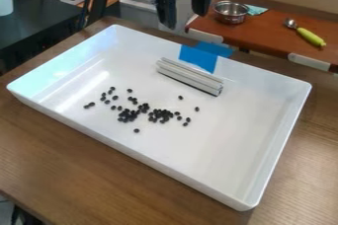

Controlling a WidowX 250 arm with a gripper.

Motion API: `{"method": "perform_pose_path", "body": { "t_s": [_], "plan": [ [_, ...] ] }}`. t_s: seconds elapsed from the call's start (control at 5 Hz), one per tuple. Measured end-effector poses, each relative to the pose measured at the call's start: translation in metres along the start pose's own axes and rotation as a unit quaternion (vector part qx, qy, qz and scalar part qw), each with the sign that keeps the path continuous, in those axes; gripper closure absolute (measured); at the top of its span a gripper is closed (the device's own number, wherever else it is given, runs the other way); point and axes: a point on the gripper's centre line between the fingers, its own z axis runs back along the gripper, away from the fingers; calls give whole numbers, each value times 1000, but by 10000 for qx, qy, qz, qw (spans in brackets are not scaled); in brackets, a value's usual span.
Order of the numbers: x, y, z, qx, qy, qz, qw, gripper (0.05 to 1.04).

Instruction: Sweep into pile

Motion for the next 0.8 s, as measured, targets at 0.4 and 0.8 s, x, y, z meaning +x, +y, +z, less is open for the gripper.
{"method": "perform_pose_path", "body": {
  "t_s": [0.4, 0.8],
  "plan": [
    [-1, -1, -31, 102, 32, 108, 9999, 84],
    [7, -8, -70, 439, -108, 515, 9976, 84]
  ]
}}
